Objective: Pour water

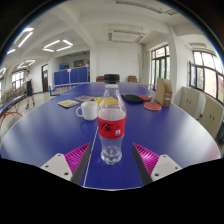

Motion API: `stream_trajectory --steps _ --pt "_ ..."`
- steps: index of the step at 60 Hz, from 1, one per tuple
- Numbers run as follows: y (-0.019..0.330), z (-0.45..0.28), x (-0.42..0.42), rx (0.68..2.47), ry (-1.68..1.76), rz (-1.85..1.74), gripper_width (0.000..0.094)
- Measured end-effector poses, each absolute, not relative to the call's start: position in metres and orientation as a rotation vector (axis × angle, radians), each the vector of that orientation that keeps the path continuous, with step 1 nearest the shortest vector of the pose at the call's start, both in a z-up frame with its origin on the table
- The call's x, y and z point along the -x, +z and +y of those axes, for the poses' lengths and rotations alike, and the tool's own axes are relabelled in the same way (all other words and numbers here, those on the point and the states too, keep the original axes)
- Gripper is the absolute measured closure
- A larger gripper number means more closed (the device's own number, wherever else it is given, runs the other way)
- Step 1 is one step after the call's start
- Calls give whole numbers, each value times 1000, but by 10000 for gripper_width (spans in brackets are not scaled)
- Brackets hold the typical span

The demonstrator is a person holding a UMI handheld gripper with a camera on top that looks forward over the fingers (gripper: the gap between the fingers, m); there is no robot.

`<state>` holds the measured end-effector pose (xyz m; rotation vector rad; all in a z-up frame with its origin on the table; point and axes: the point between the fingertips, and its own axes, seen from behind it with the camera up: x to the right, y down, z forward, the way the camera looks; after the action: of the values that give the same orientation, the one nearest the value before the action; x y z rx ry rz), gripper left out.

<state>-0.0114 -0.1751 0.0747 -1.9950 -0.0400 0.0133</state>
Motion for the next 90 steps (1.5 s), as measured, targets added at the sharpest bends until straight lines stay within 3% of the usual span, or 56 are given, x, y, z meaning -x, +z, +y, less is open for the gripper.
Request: stream_trajectory --steps 8,11,14,17,28,39,47,54,66,73,80,90 --pt "77 -117 15 1926 -15 2 114" --pt "77 -106 10 1908 -12 22 212" --pt "80 -97 11 1881 3 37 418" --pt "82 -94 10 1855 -3 46 422" --pt "80 -90 9 1843 -20 45 591" --pt "99 -99 -14 1861 -136 5 591" --pt "119 -65 -65 1869 -432 -111 590" --pt "171 -40 -122 1811 -751 -296 590" --pt "278 60 -129 1506 -1261 -729 589" --pt "313 109 -83 1241 -1485 -1015 589" --pt "317 151 -30 1028 -1603 -1257 587" --pt "278 189 28 784 -1715 -1566 591"
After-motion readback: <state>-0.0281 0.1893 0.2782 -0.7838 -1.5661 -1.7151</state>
